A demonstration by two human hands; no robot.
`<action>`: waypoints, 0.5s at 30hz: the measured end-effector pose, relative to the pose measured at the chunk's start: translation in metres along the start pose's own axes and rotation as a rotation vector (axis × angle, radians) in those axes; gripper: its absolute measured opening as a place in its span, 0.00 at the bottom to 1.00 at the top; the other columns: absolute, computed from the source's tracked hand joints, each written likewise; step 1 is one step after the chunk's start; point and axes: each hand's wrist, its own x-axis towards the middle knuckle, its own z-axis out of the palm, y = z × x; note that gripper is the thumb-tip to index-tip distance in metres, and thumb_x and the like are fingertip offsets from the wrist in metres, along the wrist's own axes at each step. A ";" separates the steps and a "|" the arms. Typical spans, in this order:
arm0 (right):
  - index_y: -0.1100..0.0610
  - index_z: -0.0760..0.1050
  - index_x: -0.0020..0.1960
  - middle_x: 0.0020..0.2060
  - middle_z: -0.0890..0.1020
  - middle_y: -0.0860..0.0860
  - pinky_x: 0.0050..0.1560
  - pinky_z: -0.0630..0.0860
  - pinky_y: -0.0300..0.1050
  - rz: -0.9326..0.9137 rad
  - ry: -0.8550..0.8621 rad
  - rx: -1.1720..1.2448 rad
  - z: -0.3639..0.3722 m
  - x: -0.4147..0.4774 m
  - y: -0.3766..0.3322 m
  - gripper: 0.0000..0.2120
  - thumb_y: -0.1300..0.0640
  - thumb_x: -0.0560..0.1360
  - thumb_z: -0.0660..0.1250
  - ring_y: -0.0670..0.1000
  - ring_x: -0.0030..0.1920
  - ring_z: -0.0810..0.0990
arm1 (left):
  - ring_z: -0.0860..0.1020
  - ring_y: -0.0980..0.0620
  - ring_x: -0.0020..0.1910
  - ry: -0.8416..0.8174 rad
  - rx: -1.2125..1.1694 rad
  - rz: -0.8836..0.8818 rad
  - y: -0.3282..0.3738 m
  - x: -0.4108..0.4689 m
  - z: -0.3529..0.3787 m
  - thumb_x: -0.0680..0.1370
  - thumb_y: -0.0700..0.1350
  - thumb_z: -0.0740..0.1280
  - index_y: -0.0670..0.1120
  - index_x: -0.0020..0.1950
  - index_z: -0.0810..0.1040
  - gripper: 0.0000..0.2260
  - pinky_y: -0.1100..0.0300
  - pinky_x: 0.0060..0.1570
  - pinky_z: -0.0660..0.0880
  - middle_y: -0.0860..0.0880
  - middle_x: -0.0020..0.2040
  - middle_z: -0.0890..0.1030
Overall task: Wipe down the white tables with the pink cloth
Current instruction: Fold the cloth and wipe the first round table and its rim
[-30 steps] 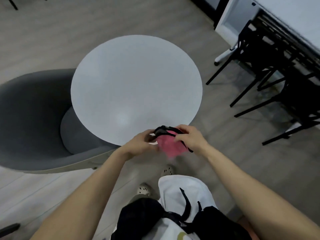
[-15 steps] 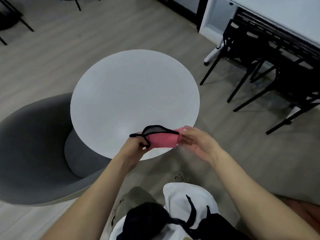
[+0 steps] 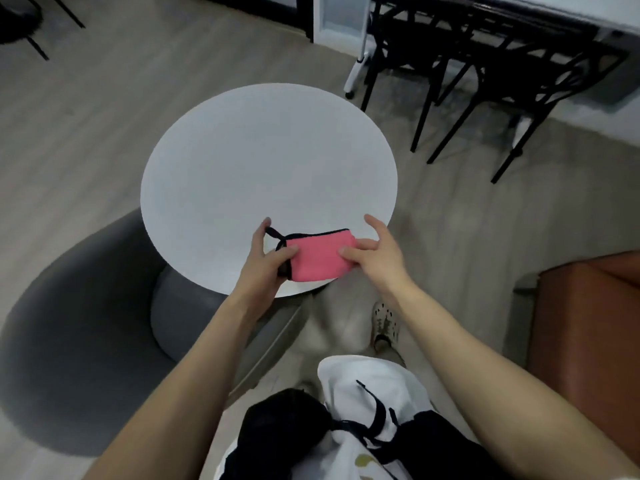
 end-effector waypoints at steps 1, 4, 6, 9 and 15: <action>0.45 0.66 0.83 0.55 0.89 0.50 0.65 0.81 0.46 -0.032 0.013 0.000 0.001 -0.008 0.002 0.41 0.65 0.76 0.78 0.50 0.57 0.88 | 0.87 0.46 0.61 -0.037 0.073 -0.002 0.000 -0.007 -0.009 0.78 0.41 0.79 0.63 0.83 0.66 0.39 0.53 0.58 0.84 0.43 0.62 0.88; 0.46 0.77 0.75 0.55 0.88 0.50 0.70 0.79 0.53 -0.149 -0.026 -0.194 0.001 -0.031 0.007 0.33 0.71 0.76 0.75 0.53 0.60 0.86 | 0.88 0.48 0.58 -0.149 0.471 0.014 0.007 -0.023 -0.027 0.68 0.45 0.85 0.60 0.73 0.80 0.35 0.54 0.58 0.84 0.48 0.58 0.89; 0.47 0.81 0.69 0.56 0.87 0.49 0.70 0.79 0.55 -0.234 -0.054 -0.352 0.000 -0.042 0.012 0.28 0.70 0.75 0.74 0.55 0.60 0.84 | 0.86 0.51 0.48 -0.186 0.768 0.045 0.010 -0.026 -0.026 0.63 0.52 0.85 0.58 0.55 0.88 0.22 0.57 0.51 0.81 0.51 0.49 0.87; 0.47 0.82 0.65 0.56 0.83 0.43 0.66 0.80 0.51 -0.347 0.008 -0.547 -0.007 -0.056 0.017 0.19 0.63 0.77 0.75 0.50 0.58 0.83 | 0.82 0.51 0.44 -0.172 0.899 0.141 0.003 -0.032 -0.017 0.66 0.50 0.85 0.54 0.44 0.87 0.11 0.61 0.44 0.77 0.54 0.52 0.83; 0.53 0.79 0.59 0.57 0.86 0.49 0.65 0.81 0.56 -0.201 0.082 -0.353 -0.031 -0.053 0.042 0.09 0.60 0.81 0.73 0.53 0.59 0.85 | 0.83 0.51 0.45 -0.259 0.677 0.055 -0.023 -0.035 0.008 0.71 0.48 0.83 0.44 0.50 0.84 0.14 0.55 0.47 0.79 0.47 0.44 0.84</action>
